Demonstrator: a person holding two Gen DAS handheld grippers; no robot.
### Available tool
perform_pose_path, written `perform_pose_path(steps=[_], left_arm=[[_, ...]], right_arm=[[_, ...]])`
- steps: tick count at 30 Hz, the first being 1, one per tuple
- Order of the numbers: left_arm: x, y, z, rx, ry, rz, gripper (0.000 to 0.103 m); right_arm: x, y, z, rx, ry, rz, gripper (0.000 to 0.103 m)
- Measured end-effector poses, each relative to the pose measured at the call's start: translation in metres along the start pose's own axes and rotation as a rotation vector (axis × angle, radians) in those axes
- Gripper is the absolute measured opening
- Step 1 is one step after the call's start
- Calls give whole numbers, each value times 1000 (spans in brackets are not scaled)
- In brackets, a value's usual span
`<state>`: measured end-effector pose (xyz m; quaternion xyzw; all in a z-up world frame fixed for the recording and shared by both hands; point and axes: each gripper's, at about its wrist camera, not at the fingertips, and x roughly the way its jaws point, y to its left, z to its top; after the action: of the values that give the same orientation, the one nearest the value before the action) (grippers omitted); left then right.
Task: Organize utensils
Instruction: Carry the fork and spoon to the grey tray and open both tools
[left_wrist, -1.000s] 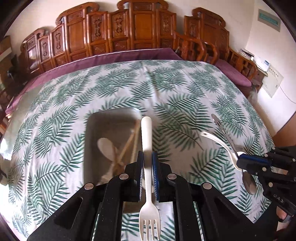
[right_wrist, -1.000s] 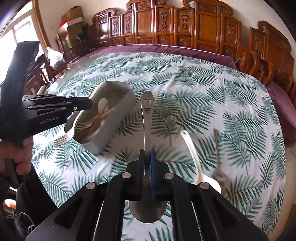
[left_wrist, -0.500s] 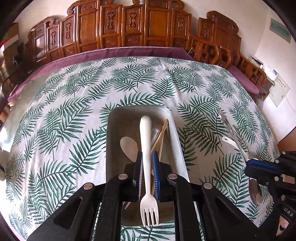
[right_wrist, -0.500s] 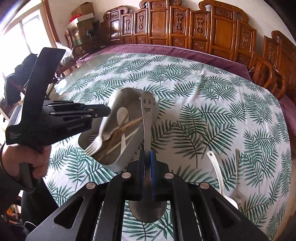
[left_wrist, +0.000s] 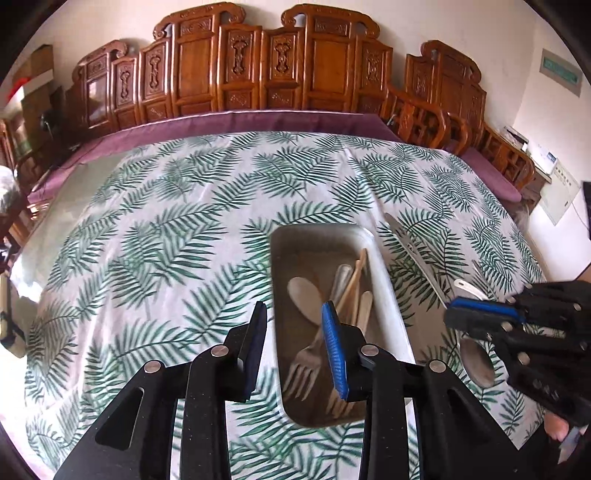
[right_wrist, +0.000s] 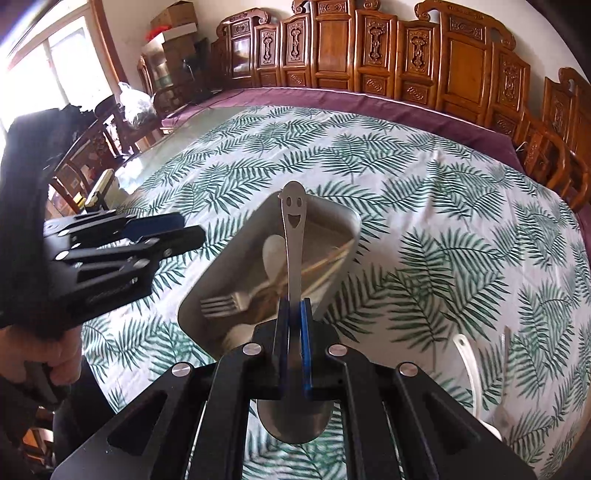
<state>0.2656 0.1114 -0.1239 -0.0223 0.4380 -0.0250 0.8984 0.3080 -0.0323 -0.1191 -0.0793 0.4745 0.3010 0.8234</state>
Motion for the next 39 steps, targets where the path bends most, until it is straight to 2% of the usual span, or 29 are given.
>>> perform_pose_path(steps=[13,23,31,39], left_arm=[[-36,27,-19,-7,-39,34,30],[-40,35,-27,-17,-39,42,30],[-41,34,-28,-15,-42,42,30],[-46,23,-28,-6,-47,35,30]], right_arm=[[51,20,26,74,42,44,7],[80,16,25,113,88,19,7],[83,15,21,112,94,8,9],[49,11,16,75,26,19,9]])
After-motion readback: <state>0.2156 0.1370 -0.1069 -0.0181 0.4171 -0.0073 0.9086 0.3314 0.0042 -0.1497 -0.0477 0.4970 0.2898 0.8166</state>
